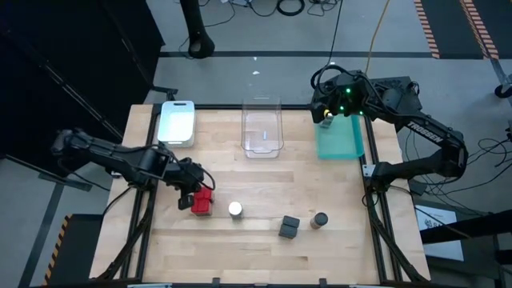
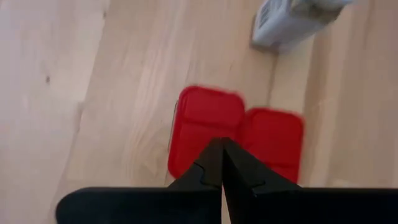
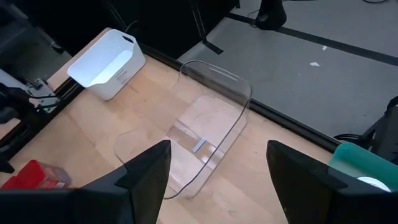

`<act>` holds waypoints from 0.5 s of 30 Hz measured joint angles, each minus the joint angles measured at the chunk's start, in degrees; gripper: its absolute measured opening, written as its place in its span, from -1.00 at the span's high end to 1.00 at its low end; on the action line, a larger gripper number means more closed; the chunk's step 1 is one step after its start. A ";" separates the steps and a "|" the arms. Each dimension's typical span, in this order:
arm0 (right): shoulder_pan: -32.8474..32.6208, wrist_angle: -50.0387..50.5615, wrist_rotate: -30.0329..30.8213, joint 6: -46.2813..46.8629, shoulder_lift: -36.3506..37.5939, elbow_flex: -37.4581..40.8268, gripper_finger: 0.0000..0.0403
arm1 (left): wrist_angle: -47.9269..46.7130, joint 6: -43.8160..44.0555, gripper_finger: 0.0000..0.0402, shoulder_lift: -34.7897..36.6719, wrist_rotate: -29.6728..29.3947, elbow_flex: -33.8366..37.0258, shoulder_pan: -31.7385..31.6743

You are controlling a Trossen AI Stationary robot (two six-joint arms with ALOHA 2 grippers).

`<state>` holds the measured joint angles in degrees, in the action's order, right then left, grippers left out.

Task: Sort spices by type
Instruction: Put the top red seasoning can into the white bin

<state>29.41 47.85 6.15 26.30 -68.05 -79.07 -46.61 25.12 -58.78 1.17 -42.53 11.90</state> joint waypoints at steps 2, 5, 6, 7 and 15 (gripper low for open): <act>0.00 0.01 0.06 0.02 0.00 0.00 -0.23 | 1.35 0.00 0.98 0.02 0.00 1.29 0.15; 0.00 0.01 0.09 0.09 0.00 0.00 -0.23 | 2.20 0.02 0.98 -0.02 -0.08 2.44 0.13; 0.00 0.01 0.09 0.27 0.00 0.00 -0.23 | 2.52 0.02 0.98 -0.19 -0.54 2.62 0.13; 0.00 0.01 0.09 0.45 0.00 0.00 -0.23 | 2.70 -0.02 0.98 -0.39 -1.14 2.65 0.13; 0.00 -0.01 0.11 0.68 0.00 0.00 -0.23 | 2.55 -0.60 0.98 -3.06 -2.15 2.67 0.13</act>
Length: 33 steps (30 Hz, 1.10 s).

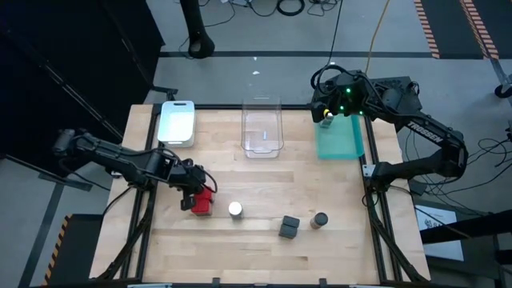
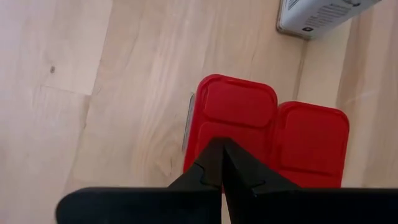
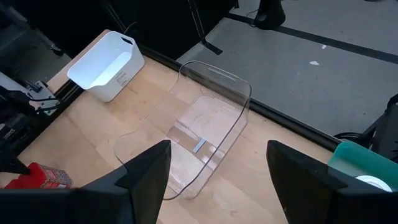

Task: Sort spices by type
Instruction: Put the top red seasoning can into the white bin

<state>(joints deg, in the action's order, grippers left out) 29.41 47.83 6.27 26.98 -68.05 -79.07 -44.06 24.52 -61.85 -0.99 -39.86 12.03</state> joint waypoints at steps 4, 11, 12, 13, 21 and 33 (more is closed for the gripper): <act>0.00 -0.02 1.33 0.04 0.00 0.00 -0.23 | 0.28 -1.22 0.98 -1.12 0.23 -0.11 0.00; 0.00 -0.01 1.46 0.90 0.00 -0.02 -0.23 | 0.21 -0.95 0.98 -1.46 -3.45 -0.17 0.01; 0.00 -0.02 1.45 0.90 0.00 -0.01 -0.23 | 0.04 -0.91 0.98 -1.46 -4.74 -0.16 0.02; 0.00 -0.02 1.46 0.92 0.00 0.00 -0.23 | -0.11 -0.88 0.98 -1.49 -6.29 -0.15 0.01; 0.00 -0.02 1.48 1.95 0.00 -0.02 -0.23 | -0.67 -0.94 0.98 -0.64 -8.73 0.02 -2.23; 0.00 -0.04 1.46 3.82 0.00 -0.02 -0.23 | -5.18 -6.02 0.90 5.76 0.95 -9.32 -3.42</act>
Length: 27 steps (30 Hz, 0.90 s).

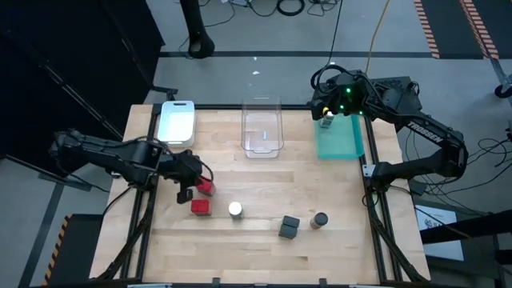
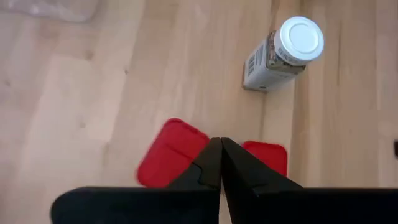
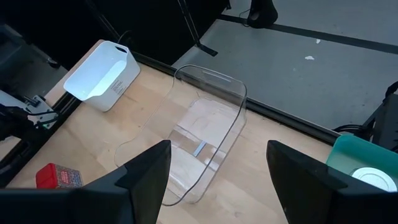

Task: Sort spices by type
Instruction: Put the top red seasoning can into the white bin

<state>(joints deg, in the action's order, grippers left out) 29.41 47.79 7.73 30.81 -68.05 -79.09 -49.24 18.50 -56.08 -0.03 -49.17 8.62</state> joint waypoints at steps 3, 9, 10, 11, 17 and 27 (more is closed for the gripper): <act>0.00 -0.01 -0.02 0.06 0.00 0.00 -0.23 | -2.20 -3.76 0.72 -0.03 0.03 -2.15 -1.20; -0.24 -0.02 -0.18 0.50 0.00 0.00 -0.23 | -5.06 -6.79 0.08 -0.91 0.55 -1.87 -3.99; -0.26 0.00 -0.22 0.50 0.00 0.00 -0.23 | -5.44 -8.35 -0.03 -1.29 0.26 -1.87 -4.15; -0.26 0.00 -0.26 0.50 0.00 0.00 -0.23 | -5.66 -10.69 -0.14 -1.86 0.01 -1.87 -4.24; -0.26 0.03 -0.32 1.55 0.00 0.00 -0.23 | -5.40 -21.61 -0.41 -5.30 0.05 -1.87 -6.11; -0.26 0.15 -0.55 1.49 0.00 0.00 -0.23 | -5.16 -31.25 -0.42 -9.91 7.13 -0.37 -10.67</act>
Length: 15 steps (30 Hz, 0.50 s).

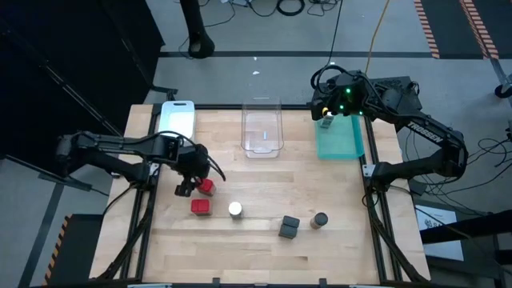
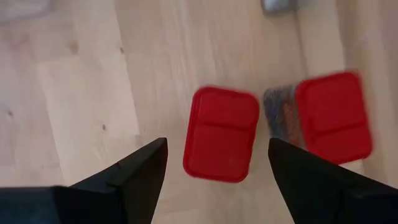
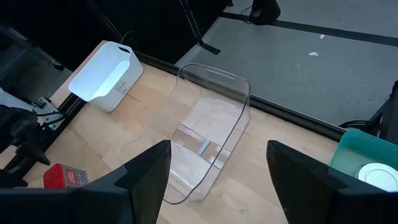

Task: Sort spices by type
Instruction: Put the top red seasoning can into the white bin

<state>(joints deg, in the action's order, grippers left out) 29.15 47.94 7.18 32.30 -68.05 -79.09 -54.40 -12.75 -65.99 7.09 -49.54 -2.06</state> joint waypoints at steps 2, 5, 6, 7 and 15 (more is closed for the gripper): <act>0.00 0.23 0.02 -0.20 0.00 0.00 -0.23 | -0.05 -1.37 -0.42 -0.55 -0.04 1.22 -0.64; 0.00 0.26 0.00 -0.14 0.00 0.00 -0.23 | 0.82 -1.29 -0.42 -0.69 -0.01 2.57 -1.75; -0.02 0.26 0.00 -0.09 0.00 0.00 -0.23 | 1.27 -1.28 -0.42 -0.70 0.01 3.06 -1.88; 0.00 0.30 0.00 -0.09 0.00 0.00 -0.23 | 1.44 -1.29 -0.42 -0.72 0.00 3.46 -1.90; 0.00 0.31 0.02 0.06 0.00 0.00 -0.23 | 6.60 -1.56 -0.42 -1.01 0.25 5.19 -1.82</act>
<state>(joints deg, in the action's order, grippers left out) 29.15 48.25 7.20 32.36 -68.05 -79.09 -47.80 -14.31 -67.00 7.34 -44.35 -3.88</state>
